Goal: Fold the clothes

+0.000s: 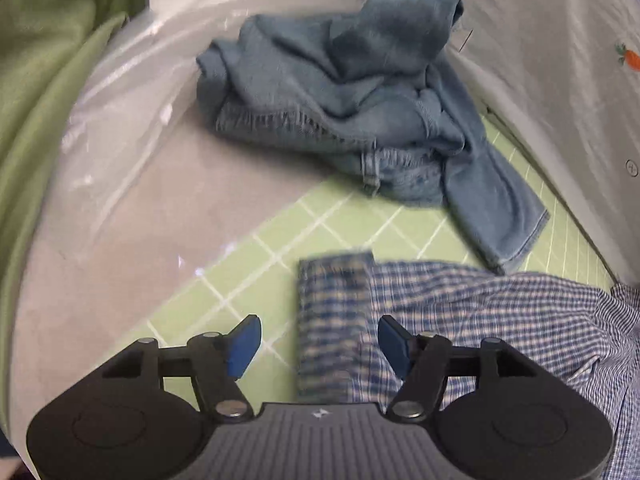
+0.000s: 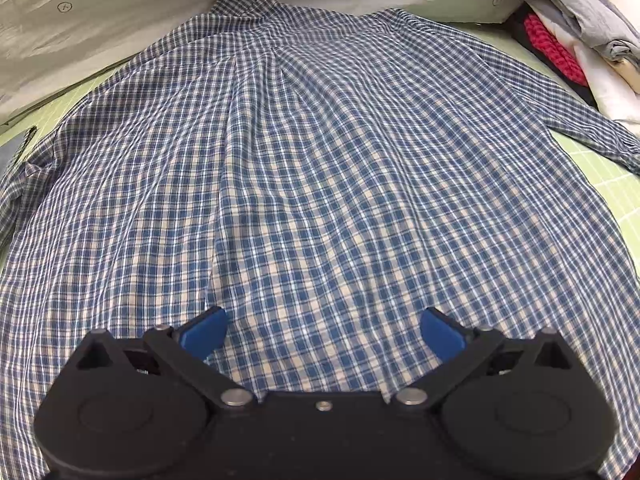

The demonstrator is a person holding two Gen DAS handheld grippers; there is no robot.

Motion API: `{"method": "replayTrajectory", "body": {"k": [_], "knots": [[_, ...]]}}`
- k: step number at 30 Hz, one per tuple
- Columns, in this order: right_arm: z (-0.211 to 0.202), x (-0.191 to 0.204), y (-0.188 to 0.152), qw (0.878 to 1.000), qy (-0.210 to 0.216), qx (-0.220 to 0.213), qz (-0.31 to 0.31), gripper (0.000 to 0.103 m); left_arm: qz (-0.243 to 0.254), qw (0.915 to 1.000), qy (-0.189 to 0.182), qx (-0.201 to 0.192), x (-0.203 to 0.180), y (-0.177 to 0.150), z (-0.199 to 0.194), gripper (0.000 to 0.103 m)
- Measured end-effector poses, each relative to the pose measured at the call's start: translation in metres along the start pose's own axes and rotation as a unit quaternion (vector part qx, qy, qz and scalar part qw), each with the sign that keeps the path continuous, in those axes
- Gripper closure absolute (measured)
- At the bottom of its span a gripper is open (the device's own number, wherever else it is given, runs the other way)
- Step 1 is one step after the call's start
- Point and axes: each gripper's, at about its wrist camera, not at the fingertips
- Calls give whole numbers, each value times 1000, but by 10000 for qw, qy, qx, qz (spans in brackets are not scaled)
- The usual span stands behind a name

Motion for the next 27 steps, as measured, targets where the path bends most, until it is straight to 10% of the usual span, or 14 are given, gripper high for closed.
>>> {"method": "replayTrajectory", "body": {"k": [5, 8, 14, 21, 27], "knots": [[0, 2, 1, 10000, -9, 24, 10, 0, 205, 9997, 162, 40, -8, -12, 8, 40], [1, 3, 3, 10000, -11, 31, 11, 0, 219, 9991, 341, -112, -3, -10, 6, 99], [3, 4, 4, 10000, -13, 18, 16, 0, 2, 9976, 586, -381, 16, 3, 1, 98], [3, 0, 4, 9997, 127, 9, -203, 0, 164, 9970, 524, -550, 1, 2, -16, 41], [-4, -13, -4, 9975, 98, -110, -689, 0, 541, 9965, -30, -644, -34, -32, -47, 31]]}}
Point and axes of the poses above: each gripper's, at about its wrist camera, not at the fingertips, and z roughly the way its jaws point, x to its left, y to its top, and after that the axes turned 7 degrees about -z, right-handed
